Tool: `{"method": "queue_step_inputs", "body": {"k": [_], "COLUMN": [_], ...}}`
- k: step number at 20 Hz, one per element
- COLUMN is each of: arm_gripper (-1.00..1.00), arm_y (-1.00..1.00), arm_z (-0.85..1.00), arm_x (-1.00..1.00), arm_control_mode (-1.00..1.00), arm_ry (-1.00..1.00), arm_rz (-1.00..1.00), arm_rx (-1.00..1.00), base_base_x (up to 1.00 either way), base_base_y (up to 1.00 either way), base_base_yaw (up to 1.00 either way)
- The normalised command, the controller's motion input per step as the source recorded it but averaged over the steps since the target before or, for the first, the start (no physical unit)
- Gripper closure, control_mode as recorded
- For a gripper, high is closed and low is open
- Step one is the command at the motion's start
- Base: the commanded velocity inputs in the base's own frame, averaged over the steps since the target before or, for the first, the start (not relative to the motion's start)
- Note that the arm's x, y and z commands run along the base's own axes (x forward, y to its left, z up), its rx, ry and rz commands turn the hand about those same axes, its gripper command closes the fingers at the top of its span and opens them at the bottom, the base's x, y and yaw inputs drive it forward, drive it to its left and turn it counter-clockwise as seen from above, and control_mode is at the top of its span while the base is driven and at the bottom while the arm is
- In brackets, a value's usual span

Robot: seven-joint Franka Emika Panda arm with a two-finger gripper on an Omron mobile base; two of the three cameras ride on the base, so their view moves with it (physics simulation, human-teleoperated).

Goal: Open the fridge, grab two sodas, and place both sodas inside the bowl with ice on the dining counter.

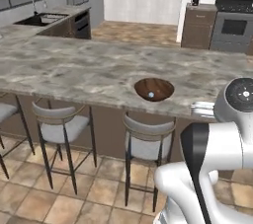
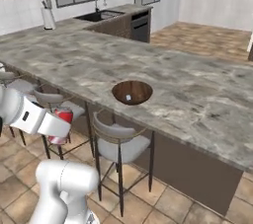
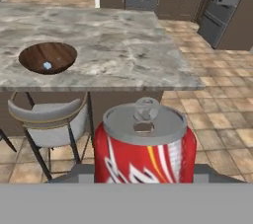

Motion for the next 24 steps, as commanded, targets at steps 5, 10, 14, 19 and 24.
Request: {"method": "queue_step_inputs", "body": {"k": [5,10,14,19,24], "arm_gripper": [1.0,1.0,1.0,1.0,1.0], "arm_y": [0.0,0.0,0.0,0.0,0.0], "arm_z": [0.0,0.0,0.0,0.0,0.0], "arm_x": [0.0,0.0,0.0,0.0,0.0], "arm_control_mode": [1.0,1.0,1.0,1.0,1.0], "arm_ry": [0.0,0.0,0.0,0.0,0.0], "arm_rz": [0.0,0.0,0.0,0.0,0.0], "arm_rx": [0.0,0.0,0.0,0.0,0.0], "base_base_x": [0.4,0.37,0.48,0.68,0.78], "base_base_y": [0.62,0.47,0.46,0.6,0.63], "base_base_yaw": [-0.48,-0.5,-0.47,-0.36,-0.26]}}
